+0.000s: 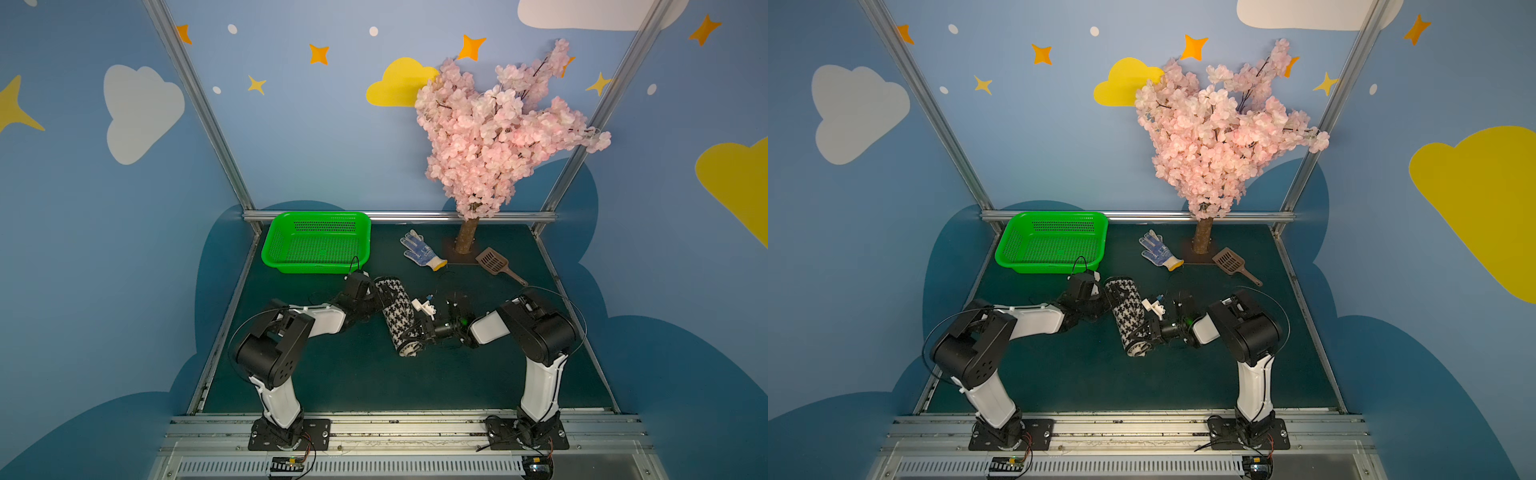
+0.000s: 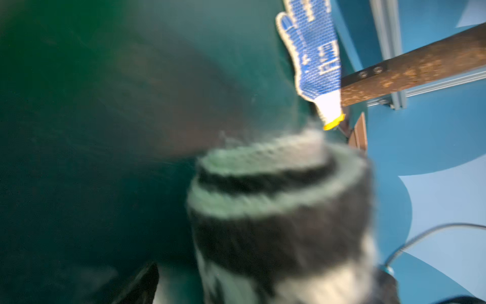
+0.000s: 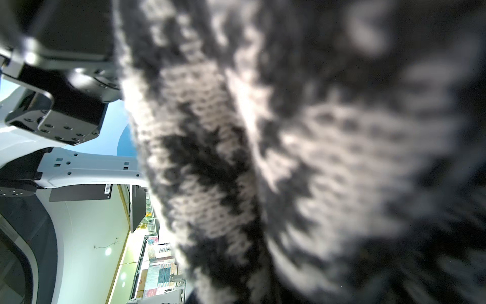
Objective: Roll up the scarf and place it into the basket
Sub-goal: Pick up the scarf at the center of the board.
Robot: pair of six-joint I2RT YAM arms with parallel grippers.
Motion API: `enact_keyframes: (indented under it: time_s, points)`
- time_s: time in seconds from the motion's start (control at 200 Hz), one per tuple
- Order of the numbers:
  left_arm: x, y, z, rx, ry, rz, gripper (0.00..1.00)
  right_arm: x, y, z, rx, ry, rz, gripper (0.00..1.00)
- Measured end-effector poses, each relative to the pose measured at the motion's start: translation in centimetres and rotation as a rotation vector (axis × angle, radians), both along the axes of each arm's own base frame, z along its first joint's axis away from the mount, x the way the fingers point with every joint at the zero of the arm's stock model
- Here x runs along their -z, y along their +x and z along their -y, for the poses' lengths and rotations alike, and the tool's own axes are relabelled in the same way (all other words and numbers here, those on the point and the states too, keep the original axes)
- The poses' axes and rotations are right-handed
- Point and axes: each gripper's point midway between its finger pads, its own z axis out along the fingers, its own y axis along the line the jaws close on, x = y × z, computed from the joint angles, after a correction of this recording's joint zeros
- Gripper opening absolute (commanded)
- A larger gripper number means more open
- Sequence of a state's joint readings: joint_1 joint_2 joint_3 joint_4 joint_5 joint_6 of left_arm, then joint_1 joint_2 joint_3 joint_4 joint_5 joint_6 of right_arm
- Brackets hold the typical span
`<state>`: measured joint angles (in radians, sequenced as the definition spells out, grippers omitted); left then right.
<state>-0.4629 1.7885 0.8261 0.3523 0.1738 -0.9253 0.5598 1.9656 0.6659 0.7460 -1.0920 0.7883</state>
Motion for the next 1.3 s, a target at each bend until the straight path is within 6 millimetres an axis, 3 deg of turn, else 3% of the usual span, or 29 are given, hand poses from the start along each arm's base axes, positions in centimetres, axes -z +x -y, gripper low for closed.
enact_keyframes:
  time_s: [0.185, 0.305, 0.491, 0.676, 0.826, 0.936, 1.086, 1.301]
  points:
    - [0.1, 1.0, 0.5, 0.002, -0.001, -0.016, 0.92, 0.0, -0.1, 0.0, -0.004, -0.001, -0.006, 0.22]
    - [0.3, 1.6, 0.6, 0.009, 0.035, -0.061, 0.84, 0.0, -0.1, 0.0, -0.006, -0.001, -0.006, 0.23]
    - [0.7, 2.0, -0.3, 0.015, 0.135, -0.138, 0.76, -0.1, 0.0, -0.1, -0.009, 0.000, -0.010, 0.23]
    - [0.5, 2.5, -1.5, 0.021, 0.180, -0.156, 0.92, -0.1, -0.1, -0.1, -0.019, 0.004, -0.017, 0.23]
    - [0.5, 2.0, -1.1, 0.048, 0.175, -0.166, 1.00, 0.0, -0.1, -0.2, -0.025, 0.000, -0.024, 0.23]
    - [0.4, 1.0, 0.2, 0.080, 0.182, -0.162, 1.00, -0.1, 0.0, -0.3, -0.032, -0.005, -0.038, 0.23]
    - [-0.7, -2.7, 1.2, 0.108, 0.159, -0.129, 1.00, -0.1, 0.0, -0.4, -0.039, -0.012, -0.058, 0.22]
    - [-4.5, -5.2, -0.7, 0.052, 0.102, 0.011, 1.00, 0.0, 0.0, -0.4, -0.040, -0.016, -0.066, 0.22]
